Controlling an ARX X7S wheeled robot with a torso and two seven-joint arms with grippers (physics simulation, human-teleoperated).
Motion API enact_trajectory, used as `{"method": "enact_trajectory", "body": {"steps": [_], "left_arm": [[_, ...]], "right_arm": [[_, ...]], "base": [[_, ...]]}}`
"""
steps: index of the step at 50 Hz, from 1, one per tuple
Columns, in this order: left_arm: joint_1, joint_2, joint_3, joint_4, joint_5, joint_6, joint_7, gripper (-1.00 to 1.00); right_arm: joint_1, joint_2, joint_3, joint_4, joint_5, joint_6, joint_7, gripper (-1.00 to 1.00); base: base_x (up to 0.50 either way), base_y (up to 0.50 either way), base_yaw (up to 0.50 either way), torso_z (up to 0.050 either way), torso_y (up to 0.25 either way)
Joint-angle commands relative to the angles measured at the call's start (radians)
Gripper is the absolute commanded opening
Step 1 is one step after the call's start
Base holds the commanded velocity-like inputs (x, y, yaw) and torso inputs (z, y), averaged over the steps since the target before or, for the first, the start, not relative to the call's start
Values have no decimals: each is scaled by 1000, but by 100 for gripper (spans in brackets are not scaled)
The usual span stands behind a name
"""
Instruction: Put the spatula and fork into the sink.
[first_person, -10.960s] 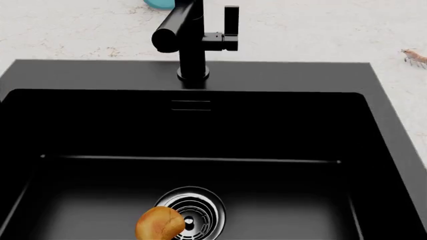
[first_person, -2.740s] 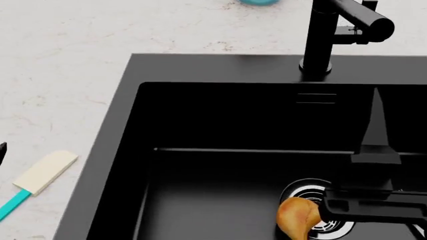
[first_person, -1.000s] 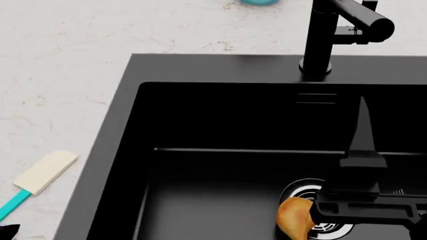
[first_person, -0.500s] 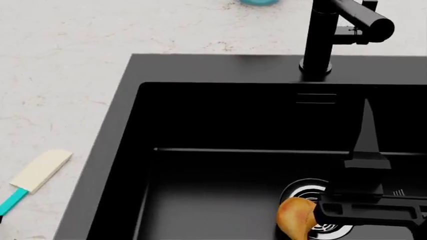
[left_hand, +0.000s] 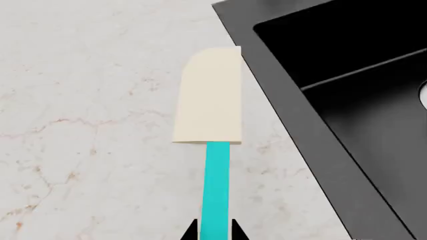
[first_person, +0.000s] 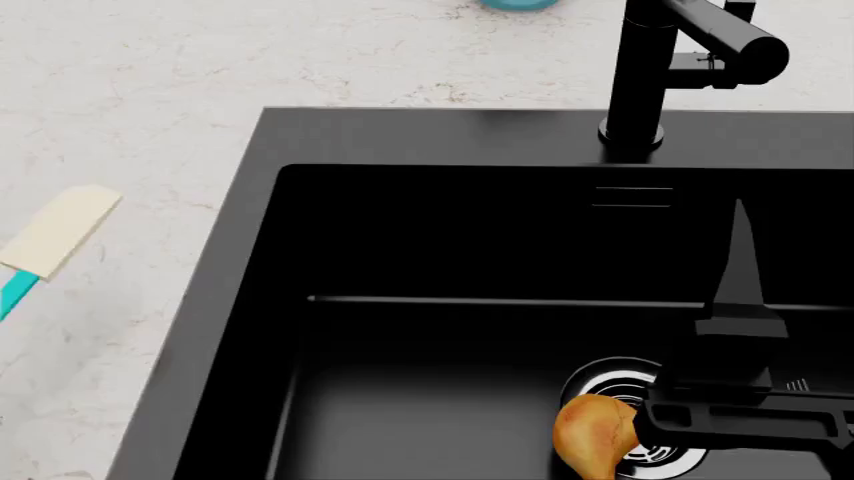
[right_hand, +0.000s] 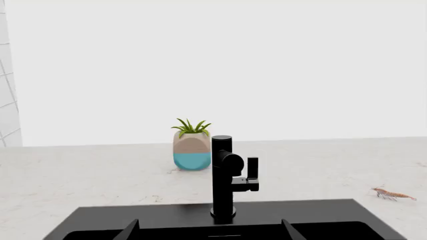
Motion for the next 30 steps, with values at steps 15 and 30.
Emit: {"method": "enact_trajectory", "body": {"steps": [15, 30], "left_arm": [[-434, 275, 80, -85, 118, -120, 37, -100], [-470, 451, 127, -133, 97, -82, 102, -100]], "right_arm": [[-4, -30, 29, 26, -24, 7, -32, 100], [-21, -29, 28, 27, -38, -8, -39, 100]], "base": [[0, 0, 0, 0, 0], [0, 0, 0, 0, 0]]}}
